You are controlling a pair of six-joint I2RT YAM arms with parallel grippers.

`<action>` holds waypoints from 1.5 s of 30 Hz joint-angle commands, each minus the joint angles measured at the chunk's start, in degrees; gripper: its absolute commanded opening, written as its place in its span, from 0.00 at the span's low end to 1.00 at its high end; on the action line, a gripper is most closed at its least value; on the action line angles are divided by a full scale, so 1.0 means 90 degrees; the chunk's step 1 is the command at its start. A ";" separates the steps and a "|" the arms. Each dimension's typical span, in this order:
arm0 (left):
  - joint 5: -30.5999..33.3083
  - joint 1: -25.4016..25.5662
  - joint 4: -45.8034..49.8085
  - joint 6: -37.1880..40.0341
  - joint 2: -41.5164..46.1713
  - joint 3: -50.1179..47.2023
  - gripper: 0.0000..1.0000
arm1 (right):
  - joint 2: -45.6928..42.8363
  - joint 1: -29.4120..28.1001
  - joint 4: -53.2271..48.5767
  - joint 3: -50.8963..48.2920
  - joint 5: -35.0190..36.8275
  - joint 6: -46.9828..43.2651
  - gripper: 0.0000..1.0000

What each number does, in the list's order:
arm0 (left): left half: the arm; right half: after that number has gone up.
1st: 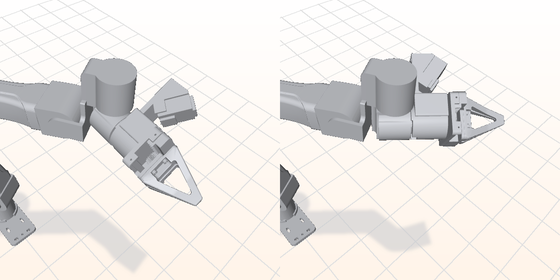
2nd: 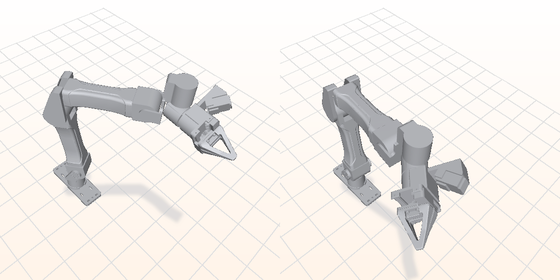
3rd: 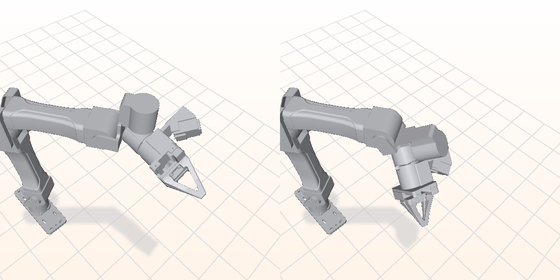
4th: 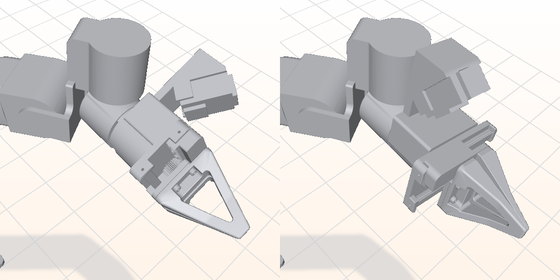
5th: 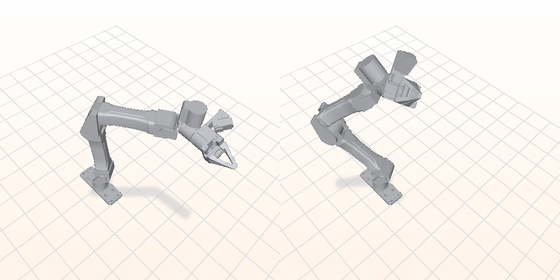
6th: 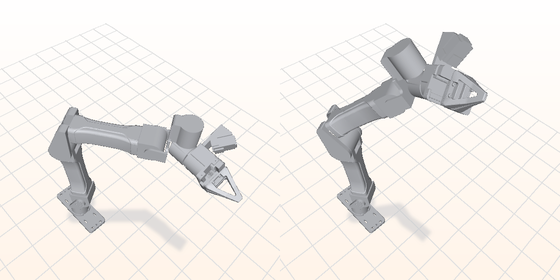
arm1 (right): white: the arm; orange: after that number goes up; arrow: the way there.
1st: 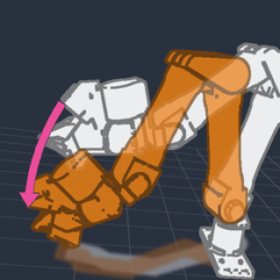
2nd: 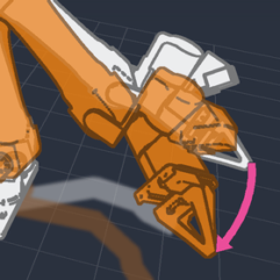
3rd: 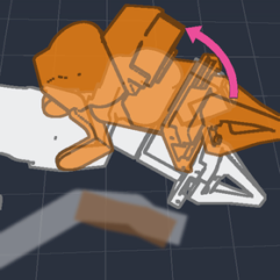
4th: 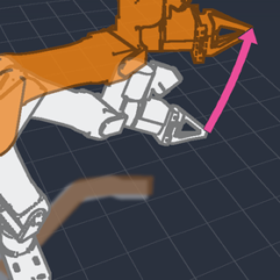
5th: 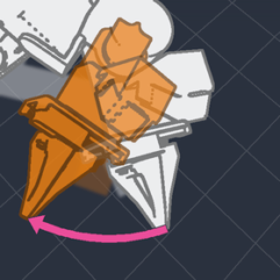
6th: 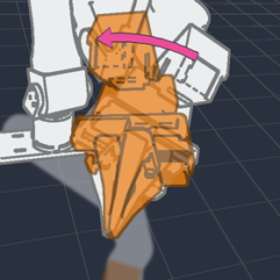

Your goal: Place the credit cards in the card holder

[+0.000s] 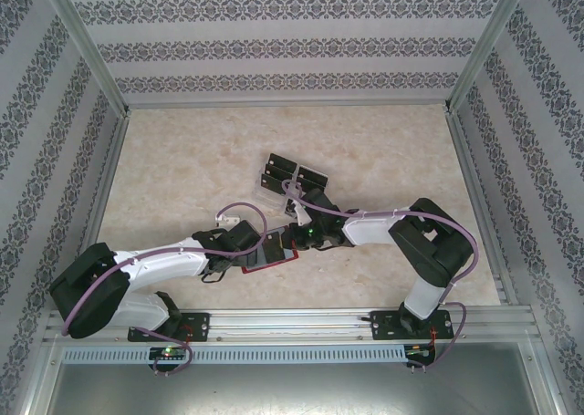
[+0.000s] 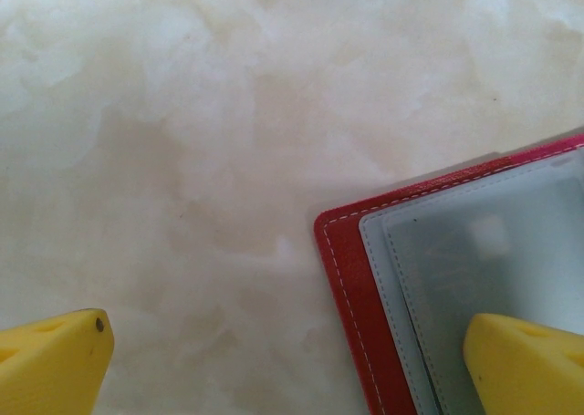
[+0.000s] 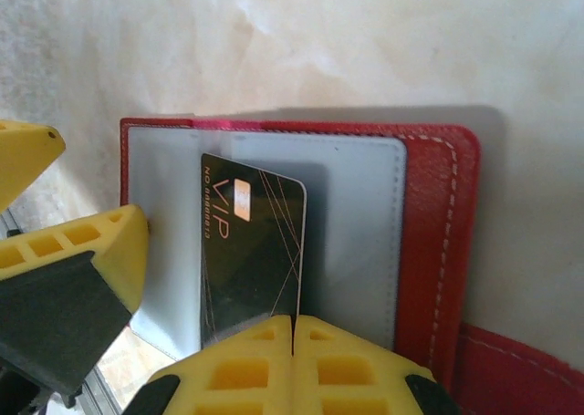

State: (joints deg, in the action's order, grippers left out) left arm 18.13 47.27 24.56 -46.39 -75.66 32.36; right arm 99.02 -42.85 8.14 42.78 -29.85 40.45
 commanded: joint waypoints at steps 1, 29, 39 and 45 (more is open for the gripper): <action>-0.0003 0.0048 0.0398 0.0037 -0.0222 -0.0186 1.00 | -0.0074 -0.0001 -0.0145 -0.0132 0.0064 0.0019 0.00; -0.0004 0.0051 0.0345 0.0047 -0.0236 -0.0189 1.00 | 0.0354 -0.0349 -0.0094 0.0332 -0.0081 0.0108 0.00; -0.0032 0.0046 0.0328 0.0047 -0.0237 -0.0194 1.00 | 0.0491 -0.0537 -0.0033 0.0477 -0.0106 0.0200 0.00; -0.0003 0.0044 0.0399 0.0029 -0.0170 -0.0102 1.00 | 0.0598 -0.0639 0.0022 0.0578 -0.0133 0.0274 0.00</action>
State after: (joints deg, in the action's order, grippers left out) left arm 18.28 47.27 23.97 -46.39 -76.03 32.36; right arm 103.04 -47.42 8.45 46.92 -29.89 42.33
